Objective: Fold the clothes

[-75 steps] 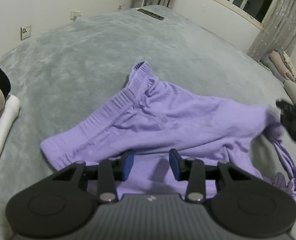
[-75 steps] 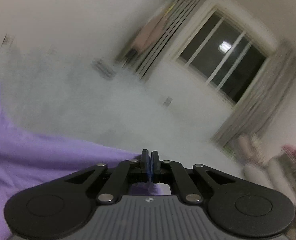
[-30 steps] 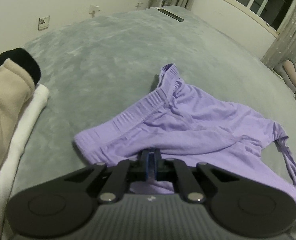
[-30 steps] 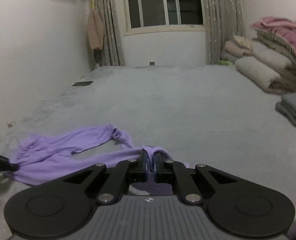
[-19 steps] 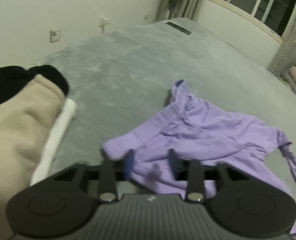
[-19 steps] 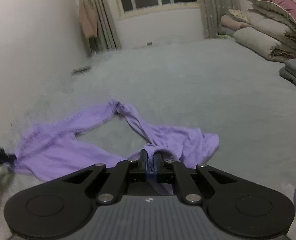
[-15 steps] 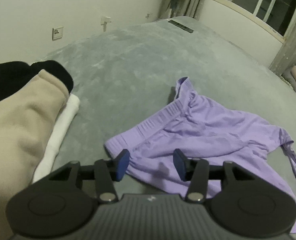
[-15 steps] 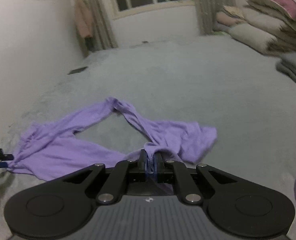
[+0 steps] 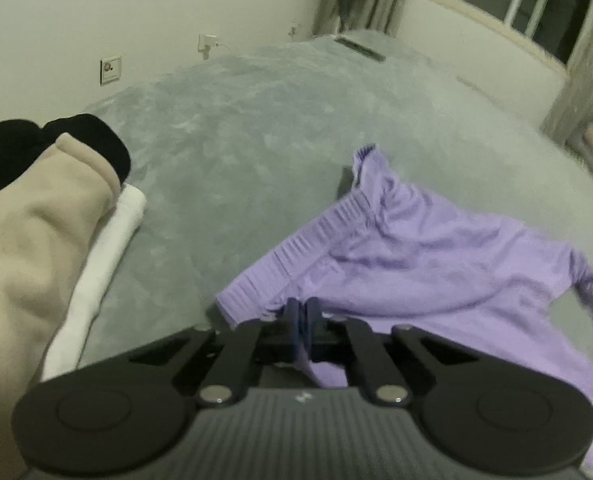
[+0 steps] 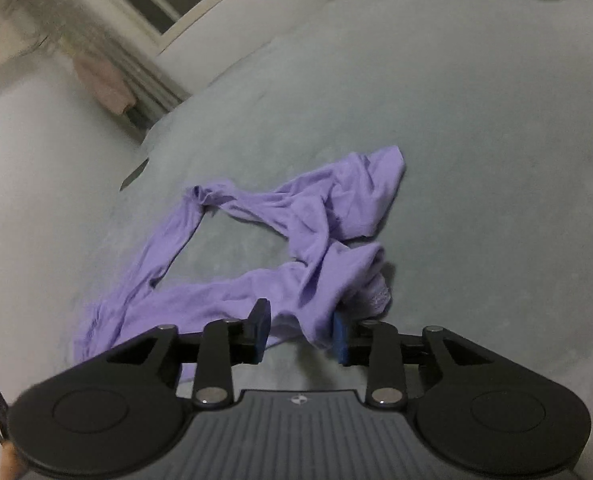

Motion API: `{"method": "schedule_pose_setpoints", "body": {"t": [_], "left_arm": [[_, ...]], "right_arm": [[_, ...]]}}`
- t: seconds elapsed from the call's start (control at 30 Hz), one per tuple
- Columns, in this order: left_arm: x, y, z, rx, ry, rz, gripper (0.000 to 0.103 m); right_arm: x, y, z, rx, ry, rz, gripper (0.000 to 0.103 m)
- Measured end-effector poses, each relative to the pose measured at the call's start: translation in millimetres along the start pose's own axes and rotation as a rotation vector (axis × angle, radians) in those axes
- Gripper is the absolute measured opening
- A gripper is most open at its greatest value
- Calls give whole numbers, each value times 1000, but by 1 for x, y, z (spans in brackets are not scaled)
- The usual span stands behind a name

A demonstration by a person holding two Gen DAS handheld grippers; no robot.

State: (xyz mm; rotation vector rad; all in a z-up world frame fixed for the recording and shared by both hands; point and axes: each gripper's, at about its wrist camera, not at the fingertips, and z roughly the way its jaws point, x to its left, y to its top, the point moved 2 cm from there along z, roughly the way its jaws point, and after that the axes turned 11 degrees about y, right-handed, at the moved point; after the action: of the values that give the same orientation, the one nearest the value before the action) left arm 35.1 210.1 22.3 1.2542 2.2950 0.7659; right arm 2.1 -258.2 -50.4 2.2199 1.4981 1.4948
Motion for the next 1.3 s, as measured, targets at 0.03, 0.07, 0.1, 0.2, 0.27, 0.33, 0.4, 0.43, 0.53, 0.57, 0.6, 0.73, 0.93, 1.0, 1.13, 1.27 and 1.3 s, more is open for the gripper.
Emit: {"method": "schedule_pose_setpoints", "body": {"t": [0.03,0.07,0.1,0.2,0.27,0.33,0.4,0.43,0.53,0.57,0.6,0.73,0.93,1.0,1.13,1.27,1.3], "left_arm": [[4,2,-4,-12,-9,-26,2],[8,5,-8,-24,-17,-51,1],[11,8,-15,-47,-26,-68,1],[19,17,-36,-132,-17,-83,1],[21,20,-44,-161,5,-73,1],[25,22,-47,-154,3,-74,1],[24,21,-46,-127,-1,-63,1],[23,20,-45,-119,4,-52,1],[21,18,-43,-93,15,-29,1],[21,17,-42,-87,18,-27,1],[20,16,-40,-81,22,-26,1],[20,17,-44,-101,46,-14,1],[6,19,-59,-237,167,127,29],[1,17,-63,-255,151,144,29],[-15,7,-62,-212,22,179,30],[-41,-11,-52,-124,-86,253,32],[-48,-16,-49,-104,-102,272,32]], "right_arm": [[1,-1,2,-5,-33,-30,22],[4,-1,3,-14,-78,-77,8],[8,-1,0,-38,-112,-119,8],[25,3,-25,-157,-78,-191,8],[38,3,-39,-206,-63,-250,6],[46,1,-50,-226,-49,-277,6],[51,-2,-59,-236,-45,-291,6],[52,-5,-61,-235,-58,-299,6],[49,-15,-67,-241,-114,-310,5],[49,-18,-71,-260,-121,-316,5],[53,-20,-76,-282,-117,-336,5],[80,-30,-95,-362,-71,-451,5],[66,-41,-62,-132,-138,-472,6],[59,-52,-52,-28,-111,-492,7],[62,-62,-55,13,-18,-513,18],[55,-48,-77,-79,62,-398,24],[52,-43,-80,-95,66,-367,27]]}}
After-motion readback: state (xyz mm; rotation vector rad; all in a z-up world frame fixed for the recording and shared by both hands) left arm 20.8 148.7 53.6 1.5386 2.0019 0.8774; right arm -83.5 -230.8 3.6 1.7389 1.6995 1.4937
